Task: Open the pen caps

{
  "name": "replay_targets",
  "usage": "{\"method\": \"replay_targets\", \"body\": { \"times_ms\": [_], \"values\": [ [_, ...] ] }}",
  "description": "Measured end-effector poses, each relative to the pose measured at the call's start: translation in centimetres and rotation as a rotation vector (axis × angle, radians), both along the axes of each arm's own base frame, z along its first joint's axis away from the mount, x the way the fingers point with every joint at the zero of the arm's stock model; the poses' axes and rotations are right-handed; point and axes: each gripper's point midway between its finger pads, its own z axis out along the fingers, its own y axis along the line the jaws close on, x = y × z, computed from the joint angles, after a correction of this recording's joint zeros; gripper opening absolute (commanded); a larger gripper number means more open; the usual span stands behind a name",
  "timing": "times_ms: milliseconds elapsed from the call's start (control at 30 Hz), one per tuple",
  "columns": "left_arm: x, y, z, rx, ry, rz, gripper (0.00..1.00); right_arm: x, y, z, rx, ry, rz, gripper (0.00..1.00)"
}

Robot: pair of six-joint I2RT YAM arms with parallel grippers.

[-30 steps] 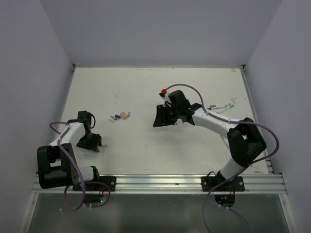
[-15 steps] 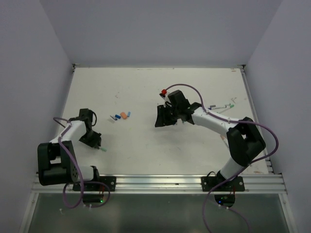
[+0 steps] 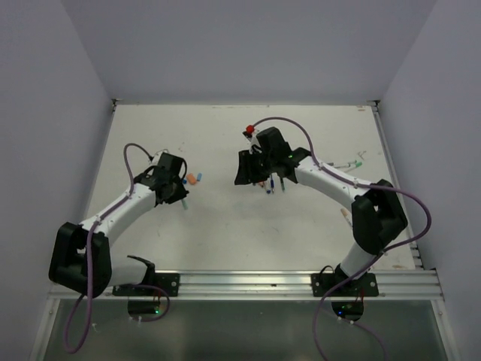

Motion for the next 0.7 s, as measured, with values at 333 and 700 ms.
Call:
{"method": "replay_targets", "body": {
  "times_ms": [333,700],
  "values": [
    [1.2,-9.0,2.9,-0.121,-0.167,-0.424,0.00,1.0,3.0,0.8,0.133,0.061,-0.011,0.47],
    [1.0,-13.2,5.0,-0.206,-0.237,-0.588,0.00,1.8,4.3,0.6,0.194,0.095,-0.055,0.47]
  ]
}}
